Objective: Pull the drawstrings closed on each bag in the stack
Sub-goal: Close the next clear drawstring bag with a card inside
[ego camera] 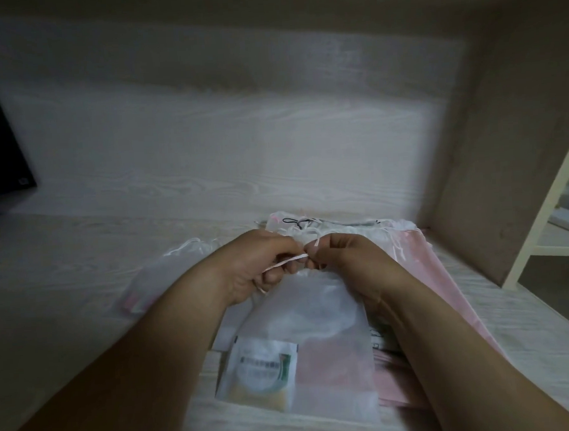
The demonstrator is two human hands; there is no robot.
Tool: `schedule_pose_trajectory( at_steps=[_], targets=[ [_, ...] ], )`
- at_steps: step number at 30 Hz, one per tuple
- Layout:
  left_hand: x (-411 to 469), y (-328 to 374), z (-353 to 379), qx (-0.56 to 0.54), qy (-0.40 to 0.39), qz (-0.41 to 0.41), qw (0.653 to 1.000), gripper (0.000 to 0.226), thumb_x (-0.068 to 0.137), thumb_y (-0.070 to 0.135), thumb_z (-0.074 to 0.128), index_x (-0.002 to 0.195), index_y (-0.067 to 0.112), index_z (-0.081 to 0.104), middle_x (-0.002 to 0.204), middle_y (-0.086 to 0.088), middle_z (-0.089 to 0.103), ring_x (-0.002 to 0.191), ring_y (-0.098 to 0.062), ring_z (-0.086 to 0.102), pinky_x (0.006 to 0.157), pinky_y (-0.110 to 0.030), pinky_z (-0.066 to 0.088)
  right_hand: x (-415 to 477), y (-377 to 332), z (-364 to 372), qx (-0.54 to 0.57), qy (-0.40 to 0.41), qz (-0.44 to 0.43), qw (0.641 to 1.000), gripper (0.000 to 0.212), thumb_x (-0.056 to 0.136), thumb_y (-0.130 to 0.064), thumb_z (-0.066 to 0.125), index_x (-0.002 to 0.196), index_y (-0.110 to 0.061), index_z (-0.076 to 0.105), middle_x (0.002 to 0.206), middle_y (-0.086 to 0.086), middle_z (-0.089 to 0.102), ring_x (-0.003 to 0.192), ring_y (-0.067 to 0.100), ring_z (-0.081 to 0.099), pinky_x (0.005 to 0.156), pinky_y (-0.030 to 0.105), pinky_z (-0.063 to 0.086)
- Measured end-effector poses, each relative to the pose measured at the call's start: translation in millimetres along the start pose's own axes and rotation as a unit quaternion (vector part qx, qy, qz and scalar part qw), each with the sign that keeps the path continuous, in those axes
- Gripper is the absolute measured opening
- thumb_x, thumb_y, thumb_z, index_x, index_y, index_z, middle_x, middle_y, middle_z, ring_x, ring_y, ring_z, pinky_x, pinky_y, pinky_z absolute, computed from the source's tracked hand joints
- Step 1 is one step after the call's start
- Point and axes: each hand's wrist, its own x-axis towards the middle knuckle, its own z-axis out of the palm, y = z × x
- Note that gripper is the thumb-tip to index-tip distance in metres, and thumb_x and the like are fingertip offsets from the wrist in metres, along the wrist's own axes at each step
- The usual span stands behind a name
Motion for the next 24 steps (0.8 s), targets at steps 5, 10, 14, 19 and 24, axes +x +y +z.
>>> schedule_pose_trajectory(
  at_steps=[5, 10, 14, 19, 24],
  targets=[
    [2.0, -6.8, -1.4, 0.005, -0.005, -0.002, 1.000, 0.011, 0.090, 0.011, 0.072, 0.080, 0.012, 0.068, 0.068, -0.004, 0.052, 0.051, -0.009, 0.037, 0.038, -0.016, 0.020, 1.0, 1.3, -2.6, -0.014, 0.008, -0.020, 1.000, 0.015, 0.091, 0.005, 0.064, 0.082, -0.005, 0.069, 0.080, 0.010, 0.071, 0.074, 0.021, 0.062, 0.074, 0.033, 0.049],
    [-1.2, -8.3, -1.3, 0.039, -0.031, 0.048, 0.998, 0.009, 0.090, 0.012, 0.075, 0.086, 0.016, 0.068, 0.072, -0.003, 0.055, 0.055, -0.011, 0.039, 0.041, -0.018, 0.030, 2.8, 0.2, -3.6, -0.014, 0.010, -0.049, 0.999, 0.013, 0.092, 0.007, 0.065, 0.086, -0.004, 0.067, 0.078, 0.002, 0.072, 0.064, 0.012, 0.063, 0.060, 0.019, 0.051],
    [-2.1, -9.7, -0.2, 0.042, -0.045, 0.061, 0.996, 0.009, 0.094, 0.017, 0.073, 0.094, 0.010, 0.067, 0.075, -0.008, 0.053, 0.050, -0.009, 0.041, 0.040, -0.018, 0.031, 3.6, -0.1, -8.5, -0.048, 0.004, -0.085, 0.995, 0.014, 0.095, -0.005, 0.071, 0.083, -0.012, 0.074, 0.081, 0.007, 0.074, 0.073, 0.016, 0.064, 0.069, 0.025, 0.052],
    [-1.1, -9.7, 0.1, 0.072, -0.035, 0.064, 0.995, 0.017, 0.094, 0.026, 0.073, 0.082, 0.015, 0.068, 0.059, -0.005, 0.044, 0.047, -0.010, 0.037, 0.040, -0.019, 0.024, 2.5, 0.3, -6.3, -0.048, 0.016, -0.119, 0.992, 0.012, 0.095, -0.007, 0.071, 0.086, -0.012, 0.078, 0.082, 0.006, 0.077, 0.076, 0.014, 0.067, 0.075, 0.027, 0.053],
    [-1.3, -10.2, 0.1, 0.056, -0.040, 0.058, 0.996, 0.014, 0.094, 0.023, 0.072, 0.084, 0.018, 0.064, 0.062, 0.003, 0.049, 0.047, -0.008, 0.038, 0.041, -0.020, 0.024, 2.2, 1.4, -4.5, -0.055, 0.028, -0.140, 0.988, 0.009, 0.094, -0.006, 0.072, 0.087, -0.008, 0.078, 0.083, 0.010, 0.076, 0.075, 0.012, 0.065, 0.074, 0.025, 0.052]
  ],
)
